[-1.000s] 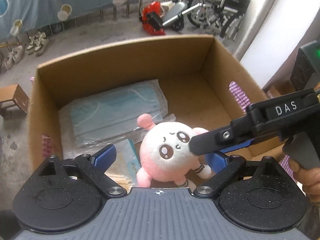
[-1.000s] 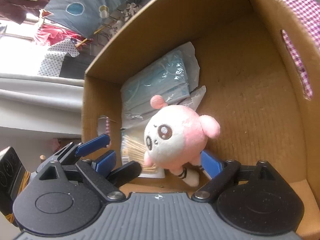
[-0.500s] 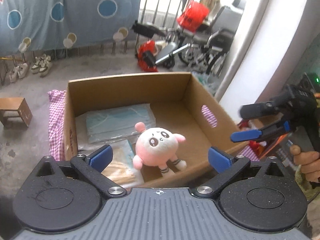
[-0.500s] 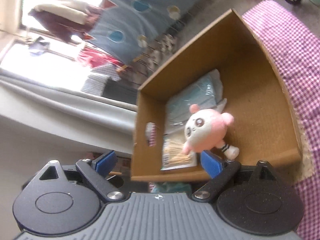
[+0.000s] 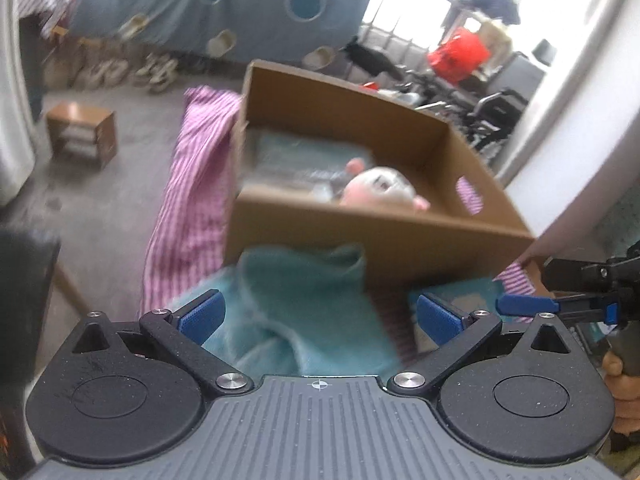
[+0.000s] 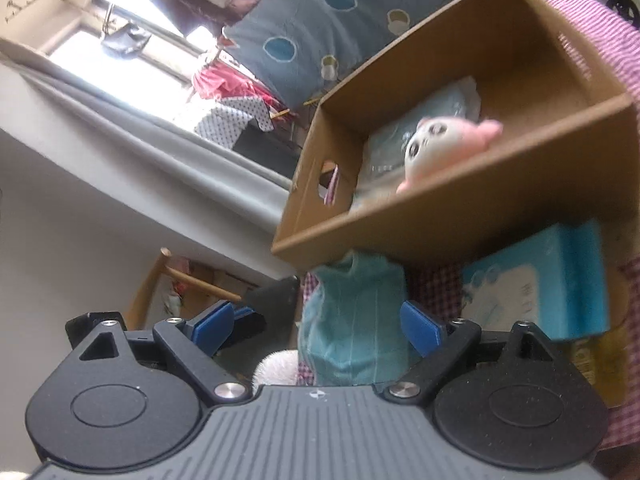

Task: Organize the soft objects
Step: 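Move both tools to the teal towel and pinch it together, then lift the teal towel with both tools and carry it over the box, then lower the towel into the box and open both tools, then move both tools to the blue-and-white wet-wipe pack on the cloth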

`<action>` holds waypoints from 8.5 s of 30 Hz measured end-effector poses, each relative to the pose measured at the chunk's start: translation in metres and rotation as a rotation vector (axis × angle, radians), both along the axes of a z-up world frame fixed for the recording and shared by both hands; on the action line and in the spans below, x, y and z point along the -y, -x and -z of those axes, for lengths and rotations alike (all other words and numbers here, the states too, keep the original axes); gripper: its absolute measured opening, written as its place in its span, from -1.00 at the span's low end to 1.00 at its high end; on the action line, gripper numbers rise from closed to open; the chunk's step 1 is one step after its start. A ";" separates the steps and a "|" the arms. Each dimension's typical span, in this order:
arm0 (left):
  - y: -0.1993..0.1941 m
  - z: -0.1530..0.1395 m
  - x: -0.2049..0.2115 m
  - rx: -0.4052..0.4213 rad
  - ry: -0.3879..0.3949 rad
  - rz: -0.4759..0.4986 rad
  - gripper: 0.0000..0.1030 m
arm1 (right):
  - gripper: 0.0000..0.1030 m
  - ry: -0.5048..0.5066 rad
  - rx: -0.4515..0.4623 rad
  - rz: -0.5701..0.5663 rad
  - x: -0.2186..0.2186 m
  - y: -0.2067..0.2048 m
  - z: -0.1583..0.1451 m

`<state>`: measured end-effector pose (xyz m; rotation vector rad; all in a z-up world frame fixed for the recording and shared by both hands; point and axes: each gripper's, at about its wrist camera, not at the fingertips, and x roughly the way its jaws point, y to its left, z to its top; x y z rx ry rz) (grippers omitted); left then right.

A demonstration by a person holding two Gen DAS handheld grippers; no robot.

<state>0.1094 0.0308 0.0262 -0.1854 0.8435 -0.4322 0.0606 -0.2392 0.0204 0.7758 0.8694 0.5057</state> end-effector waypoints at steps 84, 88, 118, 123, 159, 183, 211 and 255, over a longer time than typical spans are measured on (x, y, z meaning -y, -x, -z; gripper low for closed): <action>0.014 0.044 -0.038 0.003 0.075 -0.170 -0.59 | -0.77 0.423 0.154 -0.042 -0.107 -0.028 0.030; 0.021 0.033 -0.038 0.048 0.106 -0.156 -0.65 | -0.78 0.417 0.193 -0.048 -0.110 -0.022 0.022; -0.027 -0.076 0.048 0.270 0.229 0.116 -0.80 | -0.79 0.407 0.466 0.074 -0.027 -0.036 -0.089; -0.079 -0.082 0.090 0.243 0.242 0.173 -0.80 | -0.79 0.414 0.409 0.096 0.016 -0.085 -0.090; -0.267 0.023 0.202 -0.170 0.094 0.171 -0.11 | -0.62 0.651 0.032 0.107 0.101 -0.240 0.005; -0.162 -0.085 0.113 0.103 0.156 0.140 0.99 | 0.27 0.611 0.234 0.198 0.081 -0.138 -0.103; 0.020 0.008 -0.027 0.139 0.176 0.061 0.99 | 1.00 0.463 0.234 0.038 -0.043 0.006 -0.043; 0.045 0.079 0.002 -0.200 0.104 0.243 0.99 | 0.39 0.411 -0.041 -0.097 -0.113 -0.052 0.061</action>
